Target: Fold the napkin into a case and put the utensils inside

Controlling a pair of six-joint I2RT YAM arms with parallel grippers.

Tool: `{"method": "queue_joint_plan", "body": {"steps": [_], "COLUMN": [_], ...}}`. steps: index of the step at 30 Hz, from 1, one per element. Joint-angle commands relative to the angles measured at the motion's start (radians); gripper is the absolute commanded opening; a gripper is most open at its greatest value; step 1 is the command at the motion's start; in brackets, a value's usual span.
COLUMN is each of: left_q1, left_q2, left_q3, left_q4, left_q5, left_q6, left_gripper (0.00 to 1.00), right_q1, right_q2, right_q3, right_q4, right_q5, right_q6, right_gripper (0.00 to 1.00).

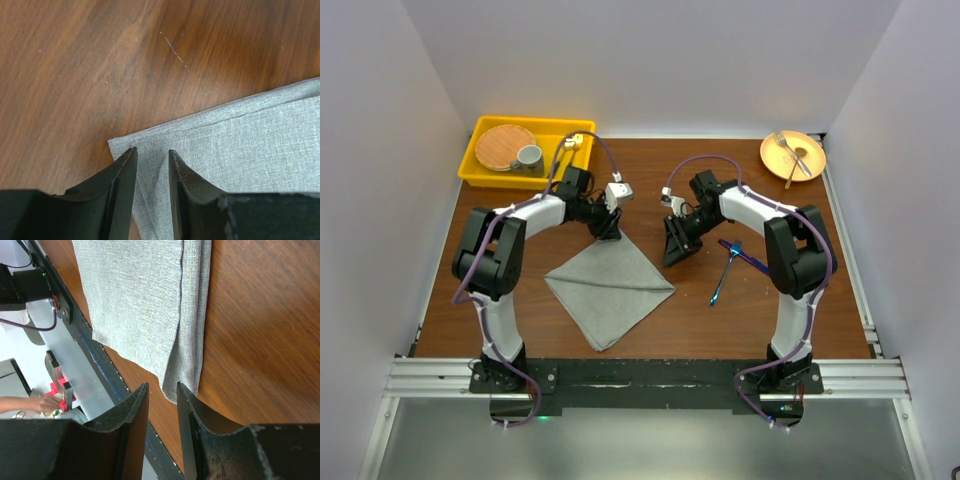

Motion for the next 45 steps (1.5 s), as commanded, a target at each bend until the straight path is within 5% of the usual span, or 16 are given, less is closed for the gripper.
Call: {"method": "queue_joint_plan", "body": {"steps": [1,5,13,23,31,42,45], "left_q1": [-0.003,-0.006,-0.006,-0.003,-0.003,0.002,0.009], "left_q2": [0.038,0.061,0.055,0.077,0.1,0.061,0.048], "left_q3": [0.058,0.078,0.091,0.118,0.119,0.113,0.114], "left_q4": [0.029,0.015,0.018,0.016,-0.017,-0.005,0.009], "left_q5": [0.007,0.006,0.012,-0.025,-0.01,0.009,0.012], "left_q6": [-0.007,0.012,0.012,-0.005,0.009,0.004,-0.007], "left_gripper": [0.36,0.34,0.11,0.37,0.34,0.01,0.0], "right_q1": [0.004,0.004,0.005,0.004,0.004,0.004,0.005], "right_q2": [-0.011,0.002,0.007,0.012,0.012,0.019,0.019], "right_q3": [0.019,0.025,0.035,0.032,0.034,0.038,0.04], "right_q4": [0.0,-0.005,-0.009,-0.009,-0.011,-0.009,-0.011], "right_q5": [-0.043,-0.046,-0.043,-0.042,-0.043,-0.048,-0.051], "right_q6": [0.008,0.008,0.005,0.004,0.004,0.004,0.002], "right_gripper": [0.33,0.34,0.33,0.34,0.34,0.34,0.34]}}
